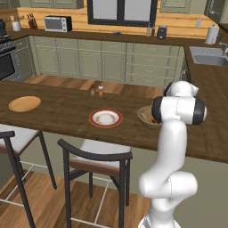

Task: Pick the chicken drumstick and sweet potato from their plates and place them in the bowl. Then put the bowl in the fridge.

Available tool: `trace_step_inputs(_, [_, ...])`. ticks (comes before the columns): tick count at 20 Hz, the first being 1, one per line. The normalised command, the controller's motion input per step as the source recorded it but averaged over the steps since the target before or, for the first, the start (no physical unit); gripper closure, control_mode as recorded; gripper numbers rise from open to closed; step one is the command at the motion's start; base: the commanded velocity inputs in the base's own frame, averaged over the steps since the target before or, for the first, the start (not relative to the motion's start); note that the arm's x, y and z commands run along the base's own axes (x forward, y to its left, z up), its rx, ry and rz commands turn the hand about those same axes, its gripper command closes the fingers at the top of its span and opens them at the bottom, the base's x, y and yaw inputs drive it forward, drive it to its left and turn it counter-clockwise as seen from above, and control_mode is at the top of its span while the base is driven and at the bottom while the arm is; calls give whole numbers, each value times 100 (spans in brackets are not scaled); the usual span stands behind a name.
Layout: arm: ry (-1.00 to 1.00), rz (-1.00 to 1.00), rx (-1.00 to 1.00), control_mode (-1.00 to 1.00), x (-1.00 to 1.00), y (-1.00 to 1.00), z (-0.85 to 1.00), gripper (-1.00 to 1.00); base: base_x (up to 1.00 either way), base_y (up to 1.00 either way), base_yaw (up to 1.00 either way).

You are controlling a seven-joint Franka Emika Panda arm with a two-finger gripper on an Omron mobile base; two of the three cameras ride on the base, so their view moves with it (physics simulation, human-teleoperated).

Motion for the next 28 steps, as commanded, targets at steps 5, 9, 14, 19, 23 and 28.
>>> trace_step_inputs(5, [0, 0, 0, -100, 0, 14, -43, -100, 0, 0, 0])
trace_step_inputs(9, [-1, 0, 0, -100, -2, 33, -28, 100, 0, 0, 0])
trace_step_inputs(14, [-5, -5, -2, -100, 1, 50, 0, 100, 0, 0, 0])
trace_step_inputs(19, [-4, -9, -11, -100, 1, 71, 2, 100, 0, 0, 0])
trace_step_inputs(23, [-26, -24, -9, -100, -51, 50, 31, 100, 0, 0, 0])
trace_step_inputs(28, [-20, -46, 1, -100, -86, 5, 54, 100, 0, 0, 0])
